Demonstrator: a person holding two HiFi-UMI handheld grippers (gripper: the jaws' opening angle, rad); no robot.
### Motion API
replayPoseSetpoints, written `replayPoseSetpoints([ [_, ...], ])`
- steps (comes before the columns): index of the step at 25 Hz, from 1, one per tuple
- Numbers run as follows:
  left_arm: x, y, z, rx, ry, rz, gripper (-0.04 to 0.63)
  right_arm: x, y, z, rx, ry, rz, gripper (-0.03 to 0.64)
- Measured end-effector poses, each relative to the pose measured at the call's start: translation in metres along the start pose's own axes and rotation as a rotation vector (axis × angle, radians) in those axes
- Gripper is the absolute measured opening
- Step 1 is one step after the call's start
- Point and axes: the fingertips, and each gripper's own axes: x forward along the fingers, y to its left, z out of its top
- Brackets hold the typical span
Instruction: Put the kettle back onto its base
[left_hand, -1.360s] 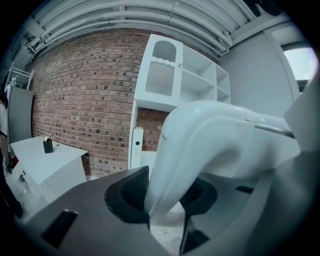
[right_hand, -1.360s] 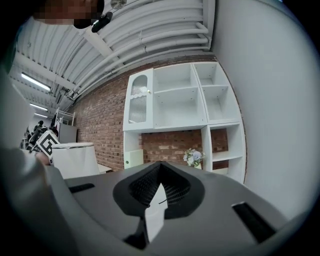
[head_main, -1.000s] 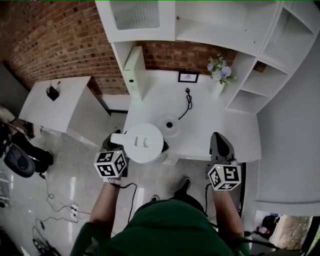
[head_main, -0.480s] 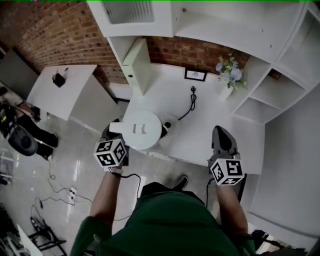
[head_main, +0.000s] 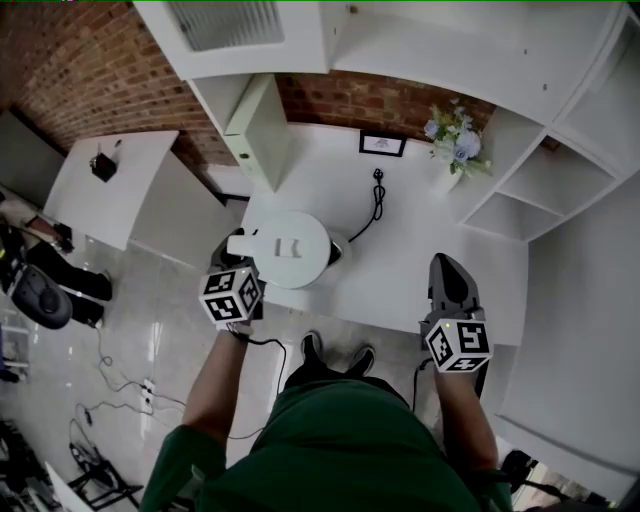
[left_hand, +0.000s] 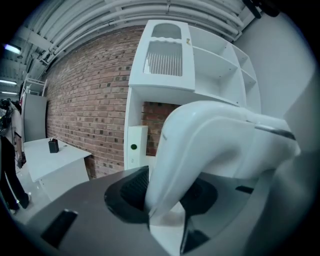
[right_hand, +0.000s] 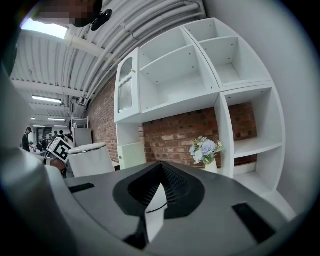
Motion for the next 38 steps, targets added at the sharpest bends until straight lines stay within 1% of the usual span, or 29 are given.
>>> replayPoseSetpoints([
  [5, 0.041, 0.001, -0.010, 0.034, 0.029, -0.051, 0.152, 0.006, -0.004, -0.002, 0.003, 0.018, -0.067, 0.012],
  [11, 0.086, -0.008, -0.023, 0.102, 0.051, -0.132, 0.153, 0.008, -0.010, -0.007, 0.006, 0.044, -0.162, 0.012],
  [14, 0.102, -0.013, -0.034, 0.120, 0.077, -0.175, 0.153, 0.006, -0.007, -0.008, 0.001, 0.056, -0.203, 0.013],
  [19, 0.117, -0.017, -0.043, 0.145, 0.094, -0.225, 0.155, 0.009, -0.001, -0.009, -0.003, 0.068, -0.248, 0.012],
  [26, 0.129, -0.026, -0.053, 0.156, 0.114, -0.283, 0.155, 0.012, 0.010, -0.014, -0.001, 0.077, -0.263, 0.012],
  [29, 0.132, -0.028, -0.054, 0.166, 0.111, -0.294, 0.155, 0.011, 0.014, -0.015, -0.003, 0.081, -0.265, 0.012],
  [38, 0.141, -0.030, -0.055, 0.157, 0.113, -0.297, 0.155, 0.004, 0.014, -0.019, 0.001, 0.084, -0.265, 0.012],
])
